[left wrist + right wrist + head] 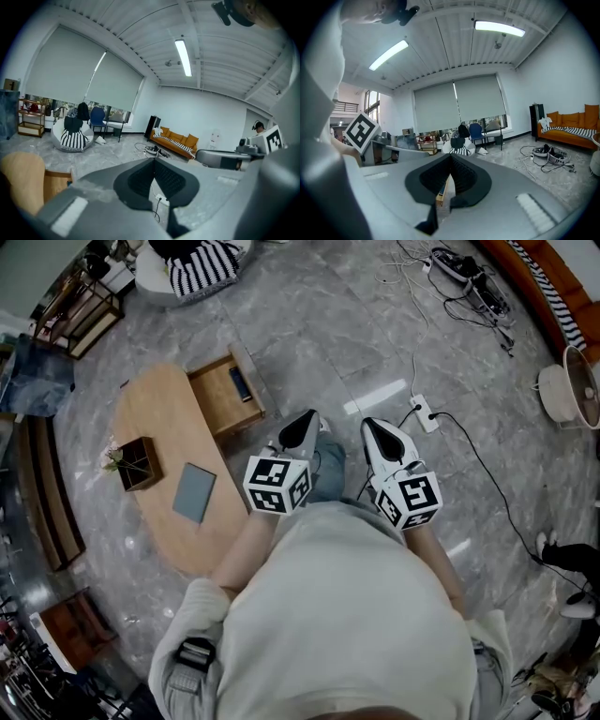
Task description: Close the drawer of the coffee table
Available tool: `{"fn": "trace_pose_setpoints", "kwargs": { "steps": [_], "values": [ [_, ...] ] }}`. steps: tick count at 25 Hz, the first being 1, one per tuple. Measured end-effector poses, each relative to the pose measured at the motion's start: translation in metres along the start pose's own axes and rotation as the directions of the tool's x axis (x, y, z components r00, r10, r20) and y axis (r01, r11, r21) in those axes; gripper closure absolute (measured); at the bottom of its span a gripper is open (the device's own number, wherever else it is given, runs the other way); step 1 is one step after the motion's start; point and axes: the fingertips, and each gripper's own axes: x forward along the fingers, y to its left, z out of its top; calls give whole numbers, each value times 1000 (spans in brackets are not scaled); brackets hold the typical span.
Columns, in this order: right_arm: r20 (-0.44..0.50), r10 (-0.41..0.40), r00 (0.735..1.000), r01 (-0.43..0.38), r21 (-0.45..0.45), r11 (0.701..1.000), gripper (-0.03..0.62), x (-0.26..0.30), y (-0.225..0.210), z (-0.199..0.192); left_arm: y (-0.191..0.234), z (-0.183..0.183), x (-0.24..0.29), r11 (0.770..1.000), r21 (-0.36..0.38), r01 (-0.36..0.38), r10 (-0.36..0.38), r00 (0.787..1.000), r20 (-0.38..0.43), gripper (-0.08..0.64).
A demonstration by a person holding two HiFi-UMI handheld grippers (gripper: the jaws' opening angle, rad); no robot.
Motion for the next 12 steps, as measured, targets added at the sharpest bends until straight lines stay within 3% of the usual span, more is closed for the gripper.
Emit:
{"fn": "trace_pose_setpoints", "kwargs": {
  "steps": [7, 12],
  "values": [
    [-29, 9, 1000, -9, 5, 1000, 592, 31, -30, -4, 27, 14, 42, 999, -43, -23, 25, 999, 32, 560],
    [-38, 17, 999, -18, -18, 1000, 592, 75, -64, 18, 55, 39, 81, 997, -62, -36, 39, 998, 47, 559]
  ]
}}
